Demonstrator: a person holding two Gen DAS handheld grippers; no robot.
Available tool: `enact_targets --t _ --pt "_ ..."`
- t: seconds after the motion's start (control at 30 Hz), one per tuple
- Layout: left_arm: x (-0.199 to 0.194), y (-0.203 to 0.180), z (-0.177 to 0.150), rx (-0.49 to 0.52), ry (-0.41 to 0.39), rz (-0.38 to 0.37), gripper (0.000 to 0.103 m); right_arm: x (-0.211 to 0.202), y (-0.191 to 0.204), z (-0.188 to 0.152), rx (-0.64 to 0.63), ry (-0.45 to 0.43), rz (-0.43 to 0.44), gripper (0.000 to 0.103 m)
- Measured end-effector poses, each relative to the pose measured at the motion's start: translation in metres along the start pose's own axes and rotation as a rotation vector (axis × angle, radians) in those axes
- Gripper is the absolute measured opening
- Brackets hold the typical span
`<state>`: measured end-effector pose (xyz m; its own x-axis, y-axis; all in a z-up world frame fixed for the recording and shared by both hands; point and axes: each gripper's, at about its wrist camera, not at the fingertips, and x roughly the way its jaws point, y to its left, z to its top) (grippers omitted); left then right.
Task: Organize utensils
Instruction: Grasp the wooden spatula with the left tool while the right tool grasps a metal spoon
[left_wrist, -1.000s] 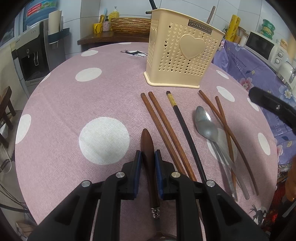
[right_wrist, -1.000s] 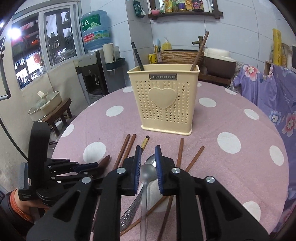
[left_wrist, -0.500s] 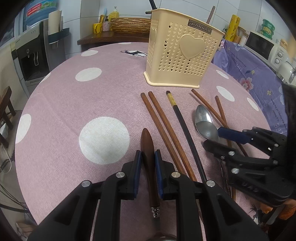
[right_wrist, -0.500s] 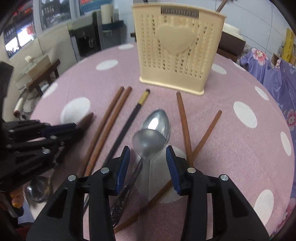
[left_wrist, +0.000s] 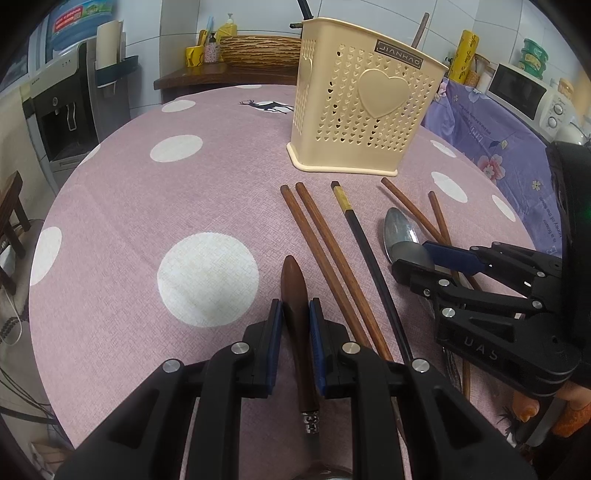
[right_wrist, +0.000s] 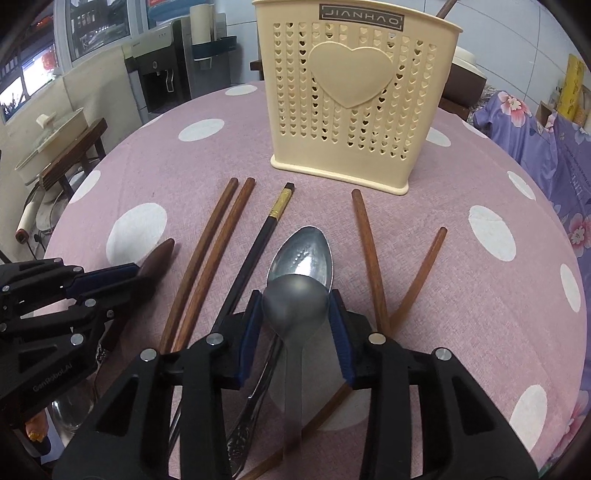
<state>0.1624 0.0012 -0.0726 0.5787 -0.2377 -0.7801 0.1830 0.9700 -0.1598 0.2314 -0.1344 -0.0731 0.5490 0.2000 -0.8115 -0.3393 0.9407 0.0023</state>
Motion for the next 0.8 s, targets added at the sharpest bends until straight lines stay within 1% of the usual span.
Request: enact_targets --t 0.1,0.2,0.3,0.37,0.47,0.57,0.67,0.8 --pt "0.000 0.000 0.000 0.001 0.000 0.001 0.016 -0.001 -0.001 0.001 -0.002 0.001 0.004 0.037" --pt "0.000 0.000 0.000 0.001 0.000 -0.001 0.016 -0.006 -0.004 0.001 0.016 -0.012 0.028 0.037" --pt "-0.001 0.000 0.000 0.002 0.000 -0.001 0.016 -0.025 -0.007 0.003 0.017 -0.069 0.034 0.037" --pt "-0.001 0.000 0.000 0.002 0.000 0.000 0.016 -0.043 -0.012 0.004 0.027 -0.117 0.055 0.037" --pt "-0.001 0.001 0.000 0.001 -0.001 -0.002 0.016 -0.076 -0.023 0.004 0.054 -0.220 0.102 0.037" --pt "-0.001 0.000 0.000 0.001 0.001 -0.001 0.016 -0.104 -0.031 0.002 0.070 -0.303 0.131 0.037" --pt "0.000 0.001 0.000 0.004 0.000 0.001 0.016 -0.119 -0.034 -0.002 0.075 -0.339 0.129 0.037" --pt "0.000 0.000 0.000 0.011 0.002 0.006 0.016 -0.125 -0.035 -0.006 0.082 -0.356 0.122 0.037"
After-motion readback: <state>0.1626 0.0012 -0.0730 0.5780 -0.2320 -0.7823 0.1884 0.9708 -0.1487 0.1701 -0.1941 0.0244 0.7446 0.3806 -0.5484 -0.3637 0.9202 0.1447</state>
